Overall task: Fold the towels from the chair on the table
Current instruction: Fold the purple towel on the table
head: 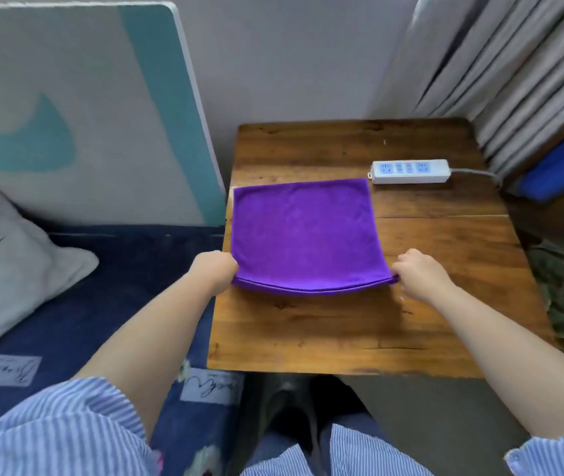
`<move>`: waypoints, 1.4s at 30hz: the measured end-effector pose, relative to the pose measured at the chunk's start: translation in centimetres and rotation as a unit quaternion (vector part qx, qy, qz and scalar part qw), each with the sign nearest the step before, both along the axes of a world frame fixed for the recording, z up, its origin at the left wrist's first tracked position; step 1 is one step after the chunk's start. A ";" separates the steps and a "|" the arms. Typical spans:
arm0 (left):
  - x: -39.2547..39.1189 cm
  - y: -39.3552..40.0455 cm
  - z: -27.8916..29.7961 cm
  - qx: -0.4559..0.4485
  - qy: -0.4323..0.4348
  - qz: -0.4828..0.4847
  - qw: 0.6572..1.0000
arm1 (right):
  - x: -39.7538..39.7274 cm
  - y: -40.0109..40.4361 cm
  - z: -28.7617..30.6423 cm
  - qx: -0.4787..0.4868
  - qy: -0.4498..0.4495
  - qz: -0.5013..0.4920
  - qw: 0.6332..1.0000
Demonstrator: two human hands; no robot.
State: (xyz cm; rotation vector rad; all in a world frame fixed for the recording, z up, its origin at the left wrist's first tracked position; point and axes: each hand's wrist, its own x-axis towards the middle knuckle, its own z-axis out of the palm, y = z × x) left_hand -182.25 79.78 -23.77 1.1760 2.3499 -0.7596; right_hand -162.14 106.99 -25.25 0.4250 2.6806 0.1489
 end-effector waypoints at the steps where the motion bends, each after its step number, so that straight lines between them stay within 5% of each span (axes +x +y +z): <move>1: 0.6 -0.2 -0.9 -0.022 -0.019 -0.003 1.000 | 0.6 -0.4 -0.8 0.002 -0.018 0.008 1.000; 9: 4.2 -2.9 -6.2 -0.097 -0.085 -0.035 0.991 | 3.4 -3.0 -4.9 0.006 -0.113 0.062 0.992; 25: 6.2 -4.9 -11.3 -0.047 -0.116 -0.071 0.990 | 4.9 -5.1 -8.5 -0.025 -0.175 -0.011 0.984; 27: 5.7 -3.8 -10.7 -0.022 -0.115 -0.052 0.992 | 3.3 -4.8 -7.8 -0.030 -0.137 -0.033 0.990; 31: 3.1 0.2 -9.5 0.108 -0.080 0.025 0.991 | -1.4 -3.8 -7.0 -0.108 0.083 -0.053 0.989; 37: -1.9 8.3 -9.9 0.280 -0.077 0.212 0.933 | -10.7 -1.6 -8.3 -0.164 0.144 -0.032 0.975; 42: -6.0 12.7 -11.9 0.321 -0.063 0.219 0.919 | -16.5 0.1 -10.8 -0.173 0.120 -0.023 0.977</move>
